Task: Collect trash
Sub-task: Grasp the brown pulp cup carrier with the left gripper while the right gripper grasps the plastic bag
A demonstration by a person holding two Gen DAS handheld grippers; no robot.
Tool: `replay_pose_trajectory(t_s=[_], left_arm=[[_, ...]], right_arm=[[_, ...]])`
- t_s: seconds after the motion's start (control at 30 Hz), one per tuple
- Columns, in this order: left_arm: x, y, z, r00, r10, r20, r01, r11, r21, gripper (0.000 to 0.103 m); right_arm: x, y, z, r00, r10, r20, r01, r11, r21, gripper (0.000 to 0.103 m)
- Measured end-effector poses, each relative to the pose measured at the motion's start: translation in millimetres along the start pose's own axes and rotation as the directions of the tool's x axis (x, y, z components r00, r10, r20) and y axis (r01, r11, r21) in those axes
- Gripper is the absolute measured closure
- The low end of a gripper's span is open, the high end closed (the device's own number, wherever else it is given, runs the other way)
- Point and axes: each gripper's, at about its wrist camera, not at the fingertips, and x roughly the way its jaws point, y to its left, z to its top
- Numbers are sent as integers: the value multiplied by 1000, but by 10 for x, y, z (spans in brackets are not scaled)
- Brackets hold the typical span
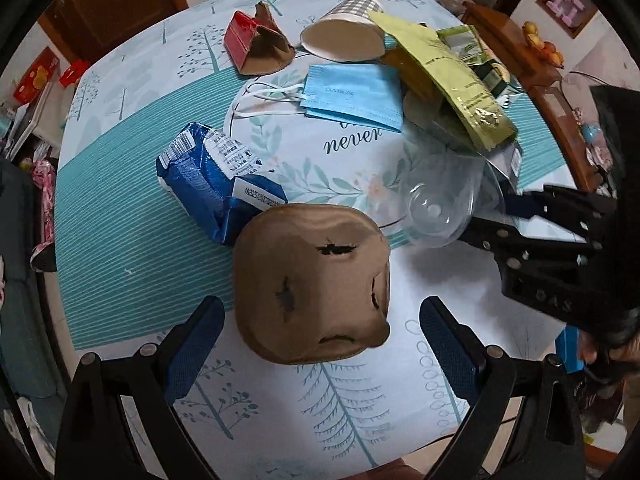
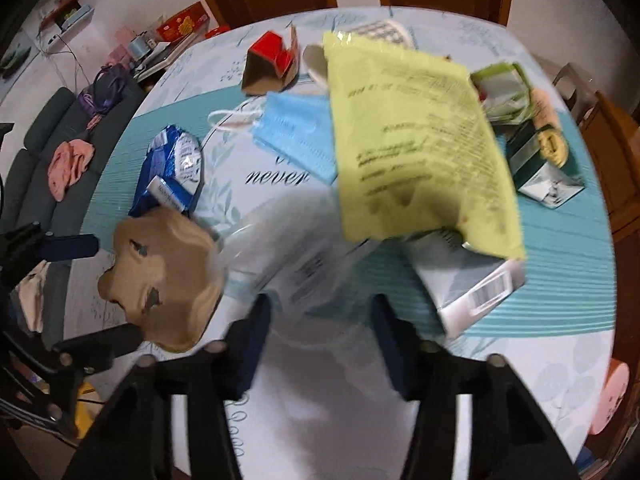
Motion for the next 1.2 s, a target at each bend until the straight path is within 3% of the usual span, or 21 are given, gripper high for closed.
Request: replay_pose_trajectory(t_s=[0.13, 0.3, 0.6, 0.93, 1.2], left_arm=[[61, -55, 30, 999, 47, -12, -47, 999, 4, 14], [170, -64, 0, 996, 73, -55, -74, 997, -10, 38], [-8, -87, -155, 995, 103, 4, -103, 994, -42, 41], [-713, -170, -492, 993, 52, 102, -46, 997, -58, 41], [-1166, -391, -985, 987, -8, 160, 12, 1000, -26, 41]], right_arm=[[-49, 11, -71, 1000, 8, 28, -9, 1000, 17, 68], [-128, 13, -221, 999, -1, 41, -1, 998, 59, 69], [-536, -114, -582, 987, 29, 158, -63, 975, 215, 69], [-1098, -105, -1122, 957, 59, 285, -153, 934, 322, 69], [-1500, -31, -1648, 942, 65, 329, -188, 915, 357, 69]])
